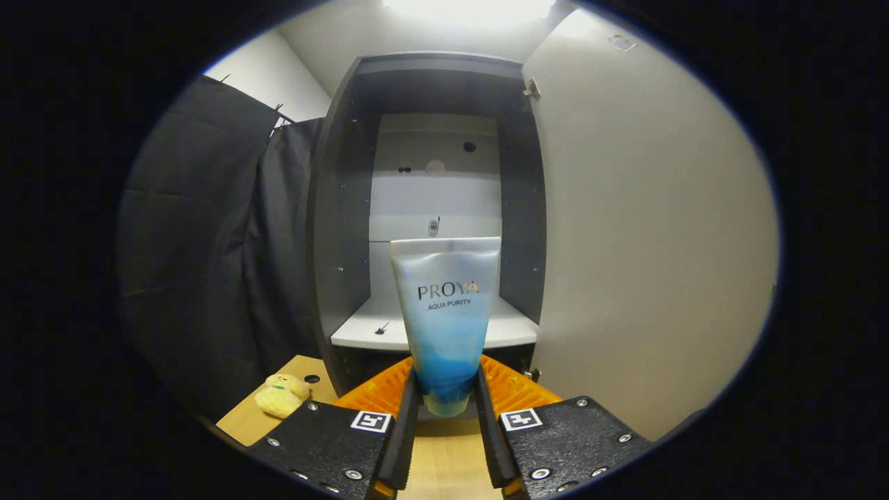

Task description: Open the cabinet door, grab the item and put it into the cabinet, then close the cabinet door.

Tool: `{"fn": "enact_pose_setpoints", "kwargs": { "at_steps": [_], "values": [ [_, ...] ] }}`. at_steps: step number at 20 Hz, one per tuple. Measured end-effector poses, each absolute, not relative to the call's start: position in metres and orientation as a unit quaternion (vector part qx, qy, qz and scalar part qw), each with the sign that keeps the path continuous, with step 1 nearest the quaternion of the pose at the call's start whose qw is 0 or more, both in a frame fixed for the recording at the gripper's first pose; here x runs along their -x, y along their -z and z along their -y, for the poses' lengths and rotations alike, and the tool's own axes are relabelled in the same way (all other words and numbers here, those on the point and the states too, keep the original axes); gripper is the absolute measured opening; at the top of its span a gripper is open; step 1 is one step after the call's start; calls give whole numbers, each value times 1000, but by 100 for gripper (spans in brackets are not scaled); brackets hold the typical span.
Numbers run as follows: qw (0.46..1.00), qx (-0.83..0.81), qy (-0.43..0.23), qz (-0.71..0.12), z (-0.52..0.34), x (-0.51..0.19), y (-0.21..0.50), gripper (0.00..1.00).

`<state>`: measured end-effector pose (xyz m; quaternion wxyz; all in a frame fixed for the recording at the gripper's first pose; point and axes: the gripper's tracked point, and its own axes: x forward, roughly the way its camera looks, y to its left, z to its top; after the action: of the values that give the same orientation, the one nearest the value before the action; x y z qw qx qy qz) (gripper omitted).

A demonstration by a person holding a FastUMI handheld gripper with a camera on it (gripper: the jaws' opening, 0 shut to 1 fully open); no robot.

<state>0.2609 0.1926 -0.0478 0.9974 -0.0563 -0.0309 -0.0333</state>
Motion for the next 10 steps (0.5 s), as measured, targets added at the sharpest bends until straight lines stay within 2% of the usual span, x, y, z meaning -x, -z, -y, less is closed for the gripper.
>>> {"fn": "enact_pose_setpoints", "kwargs": {
  "at_steps": [6, 10],
  "values": [
    [995, 67, 22, 64, -204, -351, 5, 43],
    [996, 62, 12, 59, -210, -410, 7, 43]
  ]
}}
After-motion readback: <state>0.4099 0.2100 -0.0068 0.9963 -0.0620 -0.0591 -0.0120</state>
